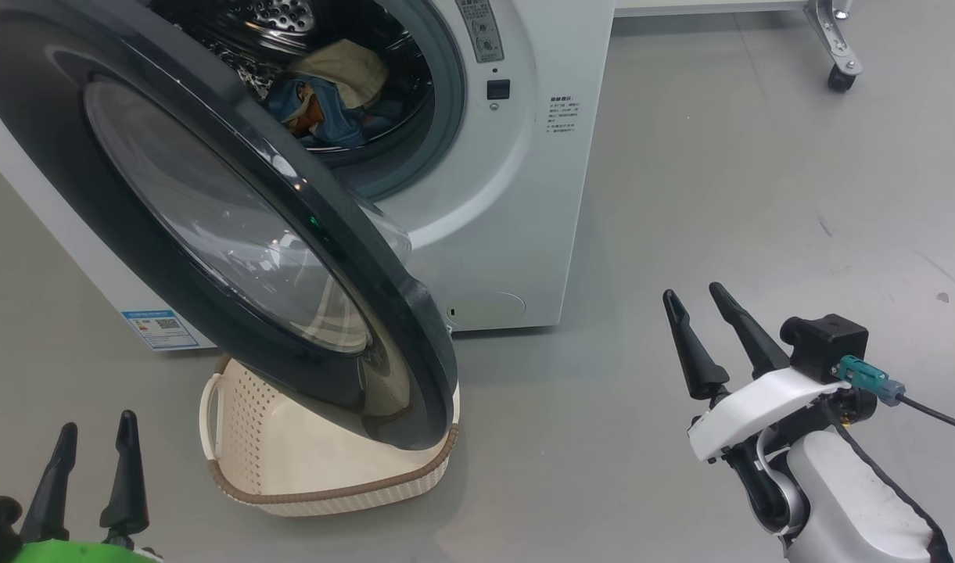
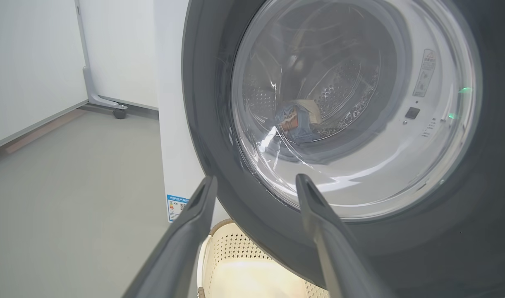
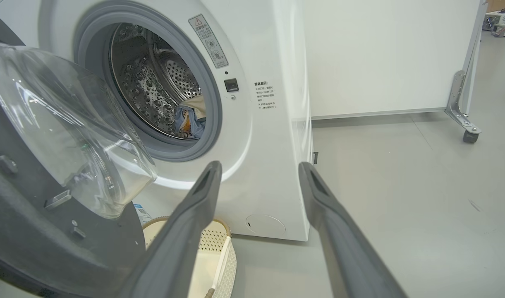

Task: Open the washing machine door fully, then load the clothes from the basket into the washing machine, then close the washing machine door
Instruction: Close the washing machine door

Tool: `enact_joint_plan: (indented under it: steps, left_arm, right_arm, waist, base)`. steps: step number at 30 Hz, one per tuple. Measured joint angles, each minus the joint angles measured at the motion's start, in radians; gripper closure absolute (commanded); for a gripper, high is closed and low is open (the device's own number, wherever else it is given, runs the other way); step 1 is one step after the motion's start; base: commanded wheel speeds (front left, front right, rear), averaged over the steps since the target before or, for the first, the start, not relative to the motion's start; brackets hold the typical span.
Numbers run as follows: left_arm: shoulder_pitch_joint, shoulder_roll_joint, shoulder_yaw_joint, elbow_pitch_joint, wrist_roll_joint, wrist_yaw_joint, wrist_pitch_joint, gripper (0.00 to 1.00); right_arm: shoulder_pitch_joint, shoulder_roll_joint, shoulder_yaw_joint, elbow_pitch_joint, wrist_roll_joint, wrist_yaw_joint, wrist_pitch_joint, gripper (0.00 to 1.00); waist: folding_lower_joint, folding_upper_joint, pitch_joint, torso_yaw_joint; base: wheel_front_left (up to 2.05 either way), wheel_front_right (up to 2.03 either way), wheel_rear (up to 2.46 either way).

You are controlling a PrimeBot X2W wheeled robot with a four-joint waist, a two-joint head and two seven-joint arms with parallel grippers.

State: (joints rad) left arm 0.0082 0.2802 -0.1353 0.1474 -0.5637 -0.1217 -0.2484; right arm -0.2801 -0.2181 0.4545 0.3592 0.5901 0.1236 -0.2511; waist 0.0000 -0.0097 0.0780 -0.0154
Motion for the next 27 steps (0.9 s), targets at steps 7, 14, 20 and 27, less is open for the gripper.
enact_joint_plan:
  steps: [7,14,20,27]
  left_arm:
    - [-0.014,-0.002,-0.018,0.006,0.0,0.0,0.0,0.0]
    - [-0.026,-0.008,-0.023,0.007,-0.002,0.0,0.0,0.0]
    - [-0.028,-0.023,-0.027,0.015,-0.002,0.0,0.0,0.0]
    - [-0.03,-0.024,-0.027,0.022,-0.006,0.0,-0.002,0.0]
  right_arm:
    - [-0.002,0.0,-0.007,-0.013,-0.001,0.0,0.0,1.0]
    - [-0.032,-0.002,-0.006,-0.055,-0.028,0.0,0.0,1.0]
    - [-0.067,-0.001,0.001,-0.099,-0.038,0.0,0.0,1.0]
    - [-0.086,0.053,0.003,-0.206,-0.001,0.0,0.0,1.0]
  waist:
    - [0.0,0.0,-0.002,0.017]
    - [0.0,0.0,-0.004,0.049]
    - [0.0,0.0,-0.006,0.086]
    - [0.0,0.0,-0.014,0.141]
  base:
    - [0.0,0.0,0.0]
    - [0.0,0.0,0.0]
    - [0.0,0.0,0.0]
    - [0.0,0.0,0.0]
